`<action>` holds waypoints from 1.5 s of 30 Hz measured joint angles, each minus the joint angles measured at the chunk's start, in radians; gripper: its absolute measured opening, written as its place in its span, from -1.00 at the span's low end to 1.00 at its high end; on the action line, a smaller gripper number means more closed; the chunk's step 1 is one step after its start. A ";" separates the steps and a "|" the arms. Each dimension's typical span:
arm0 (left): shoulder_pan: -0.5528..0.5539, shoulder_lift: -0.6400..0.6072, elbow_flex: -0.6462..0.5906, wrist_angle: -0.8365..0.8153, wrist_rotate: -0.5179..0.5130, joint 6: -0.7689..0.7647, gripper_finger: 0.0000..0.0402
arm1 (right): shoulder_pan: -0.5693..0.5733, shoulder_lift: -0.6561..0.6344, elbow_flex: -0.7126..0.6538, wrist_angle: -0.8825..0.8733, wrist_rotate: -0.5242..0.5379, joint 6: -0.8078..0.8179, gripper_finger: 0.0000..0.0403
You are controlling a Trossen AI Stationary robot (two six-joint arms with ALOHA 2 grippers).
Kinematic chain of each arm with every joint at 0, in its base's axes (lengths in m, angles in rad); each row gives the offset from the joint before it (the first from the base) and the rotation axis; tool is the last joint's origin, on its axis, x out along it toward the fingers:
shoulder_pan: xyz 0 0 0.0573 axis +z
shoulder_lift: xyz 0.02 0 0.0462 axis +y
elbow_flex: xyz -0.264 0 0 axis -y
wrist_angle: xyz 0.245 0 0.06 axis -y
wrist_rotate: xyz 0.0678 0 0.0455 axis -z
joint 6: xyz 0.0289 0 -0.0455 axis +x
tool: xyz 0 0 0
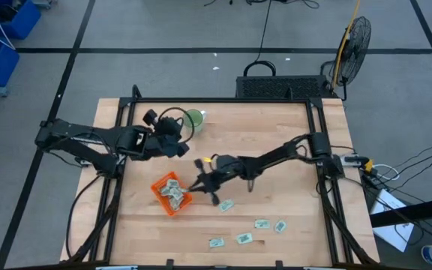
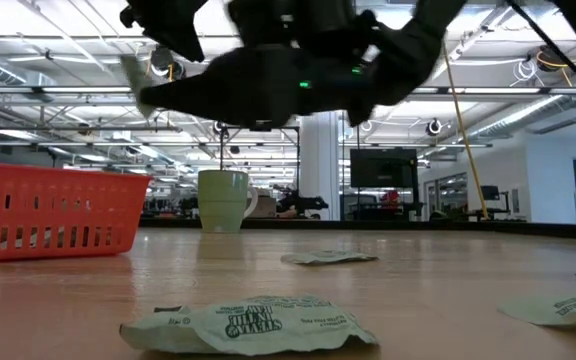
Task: Pick and place Stevia / Truvia into bins
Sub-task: Put the stevia packet into the orange basket
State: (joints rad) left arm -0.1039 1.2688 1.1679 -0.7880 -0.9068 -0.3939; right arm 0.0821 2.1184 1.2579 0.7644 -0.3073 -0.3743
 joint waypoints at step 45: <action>0.033 0.026 0.000 -0.018 0.276 -0.035 -0.47 | 0.221 -0.368 -0.497 -0.257 0.275 0.173 -0.17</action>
State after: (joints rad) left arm -0.0713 1.2951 1.1683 -0.8059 -0.6304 -0.4286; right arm 0.3029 1.7508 0.7609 0.5076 -0.0319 -0.2010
